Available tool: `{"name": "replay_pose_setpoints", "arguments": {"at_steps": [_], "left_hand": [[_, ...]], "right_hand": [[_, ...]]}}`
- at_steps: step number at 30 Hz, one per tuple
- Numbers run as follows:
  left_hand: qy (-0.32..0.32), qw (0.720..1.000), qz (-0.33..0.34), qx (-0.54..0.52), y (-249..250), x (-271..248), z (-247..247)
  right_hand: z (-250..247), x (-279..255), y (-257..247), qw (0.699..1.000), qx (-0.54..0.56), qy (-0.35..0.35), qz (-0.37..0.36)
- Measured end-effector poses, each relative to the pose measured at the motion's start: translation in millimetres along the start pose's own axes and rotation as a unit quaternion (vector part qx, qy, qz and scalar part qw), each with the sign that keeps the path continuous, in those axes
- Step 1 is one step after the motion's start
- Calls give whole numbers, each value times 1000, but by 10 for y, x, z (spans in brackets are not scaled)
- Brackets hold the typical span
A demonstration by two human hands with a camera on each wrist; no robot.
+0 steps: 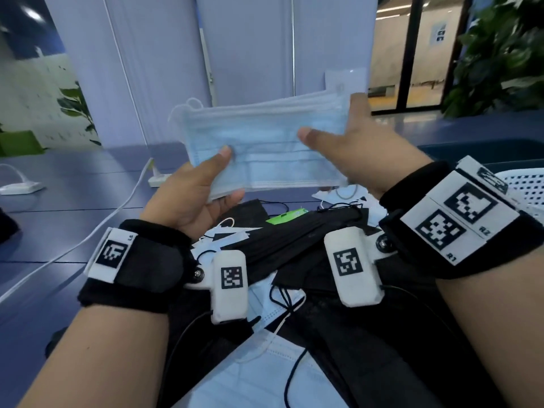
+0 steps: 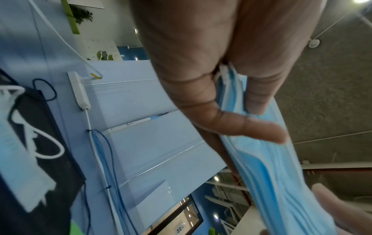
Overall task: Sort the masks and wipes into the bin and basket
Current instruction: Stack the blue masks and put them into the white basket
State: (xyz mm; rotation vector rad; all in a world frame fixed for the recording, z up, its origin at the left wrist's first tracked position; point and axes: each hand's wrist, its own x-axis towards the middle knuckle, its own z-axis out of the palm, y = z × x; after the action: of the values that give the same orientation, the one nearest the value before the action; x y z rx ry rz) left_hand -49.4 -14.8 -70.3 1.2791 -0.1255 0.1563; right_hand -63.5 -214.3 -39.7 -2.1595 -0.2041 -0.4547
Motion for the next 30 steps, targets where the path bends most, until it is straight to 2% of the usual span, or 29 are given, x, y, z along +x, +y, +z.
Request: {"name": "replay_pose_setpoints", "arguments": {"at_steps": [2,3,5,8,10,13,16,19,23,27,28,30], "left_hand": [[2,999,14,-41,60,-28,66],[2,998,16,-62,86,-42,106],[-12,997,12,-75,124,-58,212],[-91,995,18,20,204,-90,500],[-154,981,37,109,258,-141,763],[-212,958,32,191,257,-226,1176],[-236,945,-11,228,146,-282,1593],[-229,924,-38,305,-21,-295,1982],[-231,863,7,450,-245,-300,2434],[-251,797,57,546,-394,-346,2780],[-252,772,56,581,-426,-346,2837],[-263,703,52,658,-511,-335,2911]], "right_hand": [[-102,-61,-47,997,49,-57,24],[-170,-71,-77,994,85,-57,25],[-351,-62,-132,996,87,-18,3],[-742,-58,-141,994,66,74,-34],[-1045,-117,-31,989,28,135,-45],[-1408,-322,226,979,-55,193,-34],[-1650,-549,490,965,-122,232,-14],[-1862,-691,766,951,-194,236,37],[-2158,-750,1087,937,-262,198,116],[-2419,-763,1357,935,-263,103,214],[-2472,-753,1412,933,-263,78,232],[-2538,-727,1512,922,-292,37,252]]}}
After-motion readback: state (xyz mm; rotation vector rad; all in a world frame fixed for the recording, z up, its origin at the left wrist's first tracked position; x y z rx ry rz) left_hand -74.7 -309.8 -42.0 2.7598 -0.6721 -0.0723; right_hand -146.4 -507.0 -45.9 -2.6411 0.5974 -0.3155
